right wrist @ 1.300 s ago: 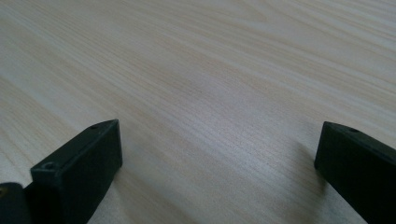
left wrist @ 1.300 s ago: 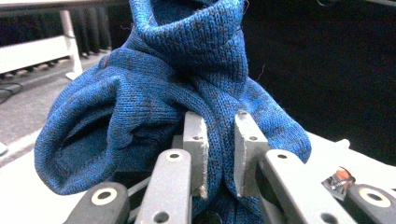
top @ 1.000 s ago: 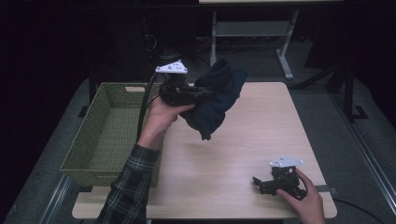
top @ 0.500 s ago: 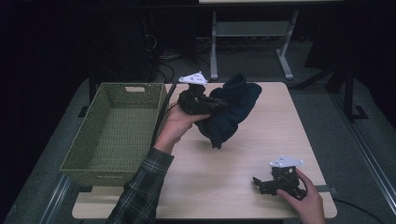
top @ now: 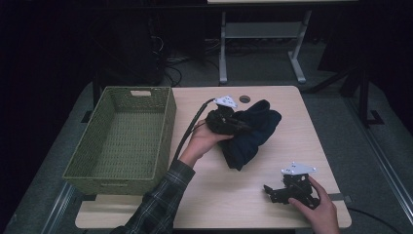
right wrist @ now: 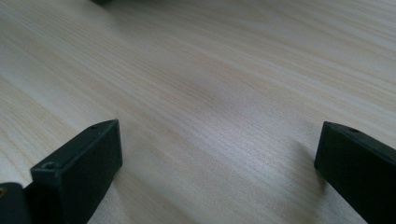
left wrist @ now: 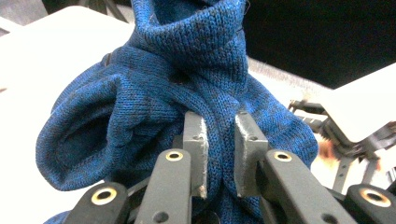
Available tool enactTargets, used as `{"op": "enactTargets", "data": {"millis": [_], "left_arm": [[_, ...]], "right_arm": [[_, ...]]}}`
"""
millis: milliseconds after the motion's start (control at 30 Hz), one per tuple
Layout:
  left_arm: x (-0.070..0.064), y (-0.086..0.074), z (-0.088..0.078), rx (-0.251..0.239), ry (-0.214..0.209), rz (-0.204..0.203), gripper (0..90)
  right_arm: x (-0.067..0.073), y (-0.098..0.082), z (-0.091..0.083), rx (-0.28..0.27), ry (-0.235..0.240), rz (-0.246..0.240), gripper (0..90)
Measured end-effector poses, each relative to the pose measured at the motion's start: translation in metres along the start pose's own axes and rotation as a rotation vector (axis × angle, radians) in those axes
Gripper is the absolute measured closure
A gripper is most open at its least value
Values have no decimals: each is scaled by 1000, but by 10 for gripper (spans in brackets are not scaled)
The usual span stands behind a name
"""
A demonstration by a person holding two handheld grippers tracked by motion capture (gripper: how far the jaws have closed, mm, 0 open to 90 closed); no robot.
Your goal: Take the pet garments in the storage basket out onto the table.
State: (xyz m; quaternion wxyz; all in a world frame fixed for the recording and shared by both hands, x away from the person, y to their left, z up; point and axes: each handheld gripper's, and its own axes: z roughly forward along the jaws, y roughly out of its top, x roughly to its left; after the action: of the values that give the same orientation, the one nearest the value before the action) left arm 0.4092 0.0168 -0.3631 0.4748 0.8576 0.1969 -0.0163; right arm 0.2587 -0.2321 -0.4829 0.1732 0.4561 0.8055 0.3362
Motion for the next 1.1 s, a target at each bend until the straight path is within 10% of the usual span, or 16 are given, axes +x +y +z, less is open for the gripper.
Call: {"op": "enactTargets", "data": {"millis": [667,1100], "left_arm": [[7,-29,55,138,-2,-22,700],[4,-23,42,113,35,26,266]], "right_arm": [[0,0,0,1,0,1,5],[0,0,0,0,0,1,5]]}}
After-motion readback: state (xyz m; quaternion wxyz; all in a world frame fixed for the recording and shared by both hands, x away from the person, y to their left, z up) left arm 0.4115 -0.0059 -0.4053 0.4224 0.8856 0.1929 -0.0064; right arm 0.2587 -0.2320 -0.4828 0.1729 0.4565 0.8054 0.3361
